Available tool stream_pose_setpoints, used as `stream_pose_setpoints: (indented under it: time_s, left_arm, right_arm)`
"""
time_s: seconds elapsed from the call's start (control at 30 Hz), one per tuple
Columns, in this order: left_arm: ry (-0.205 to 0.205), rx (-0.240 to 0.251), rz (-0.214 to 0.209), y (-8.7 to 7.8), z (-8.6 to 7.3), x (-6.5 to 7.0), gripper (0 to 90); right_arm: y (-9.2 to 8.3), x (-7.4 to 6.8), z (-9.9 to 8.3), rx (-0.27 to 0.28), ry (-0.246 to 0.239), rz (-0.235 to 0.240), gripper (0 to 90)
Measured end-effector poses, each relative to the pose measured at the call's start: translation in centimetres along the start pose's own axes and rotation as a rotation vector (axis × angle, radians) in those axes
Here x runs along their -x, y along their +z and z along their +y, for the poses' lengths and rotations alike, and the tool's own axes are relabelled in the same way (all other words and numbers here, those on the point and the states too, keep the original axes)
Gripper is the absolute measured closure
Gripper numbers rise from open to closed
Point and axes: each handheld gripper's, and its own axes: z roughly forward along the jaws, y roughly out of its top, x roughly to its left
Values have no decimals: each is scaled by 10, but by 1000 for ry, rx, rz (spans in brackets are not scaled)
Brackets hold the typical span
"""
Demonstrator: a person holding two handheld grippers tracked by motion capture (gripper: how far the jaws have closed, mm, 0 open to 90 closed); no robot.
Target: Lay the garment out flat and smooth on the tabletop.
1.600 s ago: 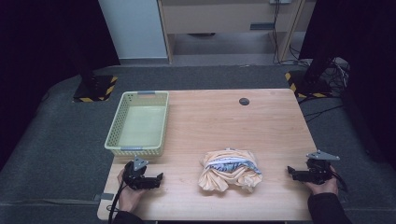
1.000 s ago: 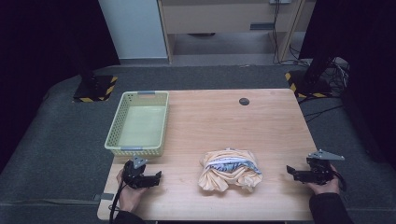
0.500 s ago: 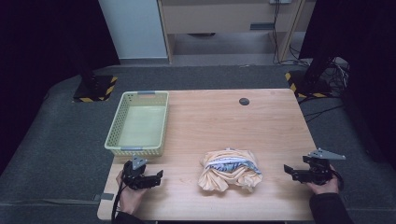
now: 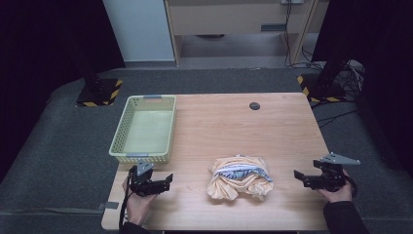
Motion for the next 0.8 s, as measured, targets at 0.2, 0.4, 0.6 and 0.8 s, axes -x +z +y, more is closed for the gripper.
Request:
stream_pose_setpoints:
  time_s: [0.2,0.4,0.6,0.8]
  left_arm:
    - [-4,26,-25,-1,8,4,92]
    - [-1,39,-38,1,16,7,93]
    - [2,44,-52,6,23,10,93]
    - [8,58,-64,9,31,15,93]
  right_arm:
    - [-2,0,5,20,8,2,41]
    - [-2,-1,13,43,14,8,41]
    - [0,-3,21,60,12,13,36]
    - [3,-6,26,65,9,20,35]
